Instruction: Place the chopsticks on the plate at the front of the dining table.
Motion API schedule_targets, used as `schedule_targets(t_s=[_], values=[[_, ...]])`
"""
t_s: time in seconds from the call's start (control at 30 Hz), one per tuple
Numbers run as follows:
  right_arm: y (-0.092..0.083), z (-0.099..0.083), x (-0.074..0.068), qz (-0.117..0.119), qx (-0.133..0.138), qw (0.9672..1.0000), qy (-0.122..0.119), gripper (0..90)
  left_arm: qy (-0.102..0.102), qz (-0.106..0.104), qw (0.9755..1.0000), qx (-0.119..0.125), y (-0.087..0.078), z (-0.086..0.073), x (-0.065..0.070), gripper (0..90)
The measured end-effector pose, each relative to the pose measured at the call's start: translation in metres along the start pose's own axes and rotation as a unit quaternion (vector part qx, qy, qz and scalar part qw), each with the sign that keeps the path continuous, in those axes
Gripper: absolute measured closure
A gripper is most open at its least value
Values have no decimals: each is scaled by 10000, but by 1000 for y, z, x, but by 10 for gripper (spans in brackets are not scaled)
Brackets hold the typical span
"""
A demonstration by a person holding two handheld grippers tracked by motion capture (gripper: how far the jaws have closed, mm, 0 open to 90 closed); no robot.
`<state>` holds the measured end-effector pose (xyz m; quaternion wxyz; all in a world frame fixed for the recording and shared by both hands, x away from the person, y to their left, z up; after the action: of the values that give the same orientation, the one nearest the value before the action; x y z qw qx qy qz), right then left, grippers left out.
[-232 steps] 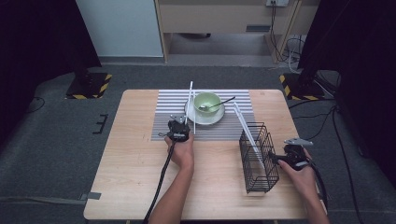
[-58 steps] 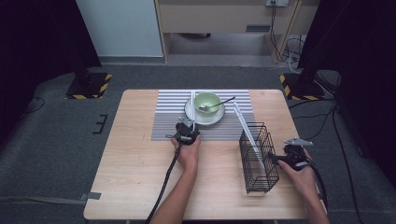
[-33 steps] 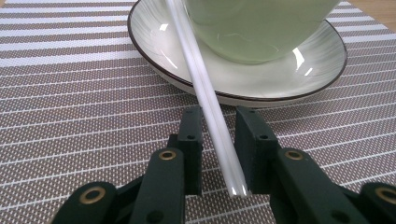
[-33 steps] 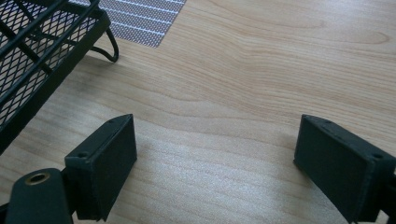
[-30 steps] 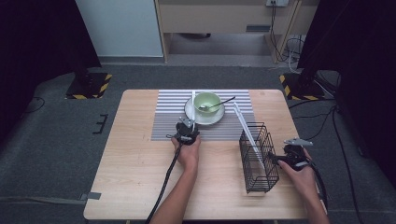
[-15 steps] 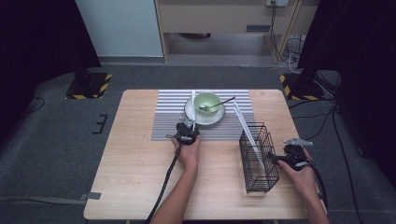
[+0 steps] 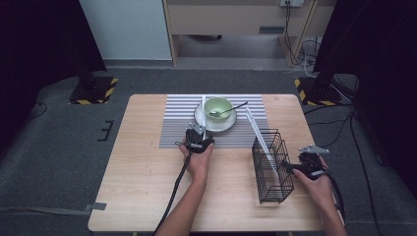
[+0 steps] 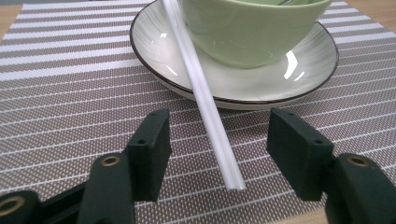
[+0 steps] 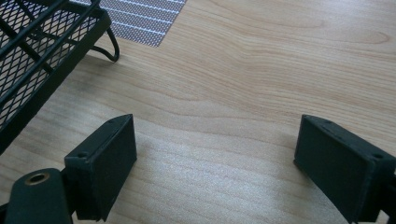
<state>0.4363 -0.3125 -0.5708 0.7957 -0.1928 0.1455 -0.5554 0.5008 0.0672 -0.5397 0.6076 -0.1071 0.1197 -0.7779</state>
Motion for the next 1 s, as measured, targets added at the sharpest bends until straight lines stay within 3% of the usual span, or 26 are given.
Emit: schedule_targets(t_s=[0.2,0.5,0.77,1.0], values=[[0,0,0,0,-5,10000,-3,125,201,-91,9997,48,-14,11,-5,269],[1,0,0,7,-14,10000,-13,115,85,-463,9989,34,-35,25,-7,167],[1,0,0,15,-21,10000,-16,107,157,-778,9968,41,-45,33,-11,124],[1,0,0,12,-20,10000,-16,106,319,-925,9952,-13,-50,36,-12,100]])
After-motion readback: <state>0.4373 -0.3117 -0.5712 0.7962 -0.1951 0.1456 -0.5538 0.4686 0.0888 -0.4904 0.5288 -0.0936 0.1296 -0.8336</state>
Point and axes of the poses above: each handheld gripper's, and its own axes: y roughly forward along the jaws, z roughly out of its top, x roughly to its right, the point moved 3 cm from there along y, roughly forward along the jaws, and after that the axes turned 14 degrees about x, right-handed, at the moved point
